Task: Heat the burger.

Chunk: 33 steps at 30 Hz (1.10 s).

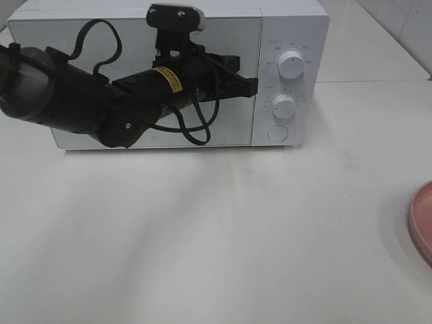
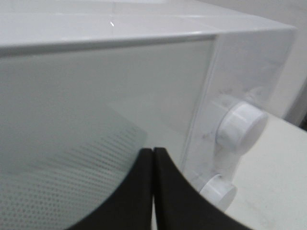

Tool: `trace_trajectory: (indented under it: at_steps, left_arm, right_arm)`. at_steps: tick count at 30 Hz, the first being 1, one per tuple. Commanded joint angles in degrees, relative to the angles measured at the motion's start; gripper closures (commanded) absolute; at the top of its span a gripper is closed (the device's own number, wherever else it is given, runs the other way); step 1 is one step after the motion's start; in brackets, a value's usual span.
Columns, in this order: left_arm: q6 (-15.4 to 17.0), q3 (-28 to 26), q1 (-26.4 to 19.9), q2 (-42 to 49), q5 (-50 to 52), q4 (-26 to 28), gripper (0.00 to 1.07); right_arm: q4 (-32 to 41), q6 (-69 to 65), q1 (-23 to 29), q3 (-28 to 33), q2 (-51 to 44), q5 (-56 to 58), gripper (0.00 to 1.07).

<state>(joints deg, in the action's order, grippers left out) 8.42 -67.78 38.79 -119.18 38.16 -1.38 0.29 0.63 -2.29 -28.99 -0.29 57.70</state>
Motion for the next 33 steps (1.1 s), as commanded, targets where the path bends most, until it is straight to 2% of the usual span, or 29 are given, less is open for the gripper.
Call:
trace_trajectory:
  at_steps: [1, 9, 11, 12, 13, 14, 15, 16, 17, 18, 19, 20, 21, 22, 23, 24, 25, 26, 28, 29, 33]
  left_arm:
    - [0.0, -1.6, -4.0, 0.1, 0.3, 4.9, 1.07]
    - [0.2, 0.5, -3.4, 3.0, -4.7, 3.4, 1.07]
    - [0.2, 4.6, -1.7, 6.1, -7.6, 1.4, 1.06]
    - [0.2, 4.6, -1.7, 6.1, -7.6, 1.4, 1.06]
    - [0.2, 5.8, -1.1, 6.9, -8.3, 1.4, 1.03]
    - [0.2, 7.7, -0.3, 8.3, -9.0, 0.8, 0.94]
    - [0.2, 7.7, -0.3, 8.3, -9.0, 0.8, 0.94]
    - [0.2, 10.2, 1.0, 10.3, -9.7, 0.4, 0.77]
    - [0.2, 10.2, 1.0, 10.3, -9.7, 0.4, 0.77]
    - [0.2, 11.0, 1.6, 10.9, -10.2, 0.4, 0.68]
    - [0.2, 12.5, 3.2, 12.6, -12.7, 0.5, 0.41]
    - [0.2, 12.5, 3.2, 12.6, -12.7, 0.5, 0.41]
    - [0.2, 12.9, 4.5, 14.2, -19.3, 0.6, 0.09]
    - [0.2, 12.9, 4.5, 14.2, -19.3, 0.6, 0.09]
    - [0.2, 12.9, 5.0, 15.0, -23.6, 0.6, 0.05]
    - [0.1, 12.9, 5.8, 16.2, -30.9, 0.6, 0.07]
    - [0.1, 12.9, 5.8, 16.2, -30.9, 0.6, 0.07]
    - [0.1, 12.9, 6.5, 17.5, -37.5, 0.6, 0.07]
    - [0.1, 12.9, 6.6, 18.0, -40.9, 0.6, 0.07]
    - [0.1, 12.9, 6.9, 19.4, -47.2, 0.6, 0.07]
    - [0.1, 12.9, 6.9, 21.4, -54.9, 0.6, 0.07]
  right_arm:
    - [0.1, -0.1, -0.3, 0.3, -1.5, -0.8, 0.31]
    - [0.1, -0.1, -0.3, 0.3, -1.5, -0.8, 0.31]
    - [0.1, -0.1, -0.3, 0.3, -1.5, -0.8, 0.31]
    - [0.1, -0.1, -0.3, 0.3, -1.5, -0.8, 0.31]
    - [0.1, -0.1, -0.3, 0.3, -1.5, -0.8, 0.31]
    - [0.1, -0.1, -0.3, 0.3, -1.5, -0.8, 0.31]
    - [0.1, -0.1, -0.3, 0.3, -1.5, -0.8, 0.31]
    - [0.1, -0.1, -0.3, 0.3, -1.5, -0.8, 0.31]
    - [0.1, -0.1, -0.3, 0.3, -1.5, -0.8, 0.31]
    - [0.1, -0.1, -0.3, 0.3, -1.5, -0.8, 0.31]
    - [0.1, -0.1, -0.3, 0.3, -1.5, -0.8, 0.31]
    - [0.1, -0.1, -0.3, 0.3, -1.5, -0.8, 0.31]
    - [0.1, -0.1, -0.3, 0.3, -1.5, -0.8, 0.31]
    - [0.1, -0.1, -0.3, 0.3, -1.5, -0.8, 0.31]
    - [0.1, -0.1, -0.3, 0.3, -1.5, -0.8, 0.31]
    - [0.1, -0.1, -0.3, 0.3, -1.5, -0.8, 0.31]
    - [0.1, -0.1, -0.3, 0.3, -1.5, -0.8, 0.31]
    - [0.1, -0.1, -0.3, 0.3, -1.5, -0.8, 0.31]
    - [0.1, -0.1, -0.3, 0.3, -1.5, -0.8, 0.31]
    - [0.1, -0.1, -0.3, 0.3, -1.5, -0.8, 0.31]
    - [0.1, -0.1, -0.3, 0.3, -1.5, -0.8, 0.31]
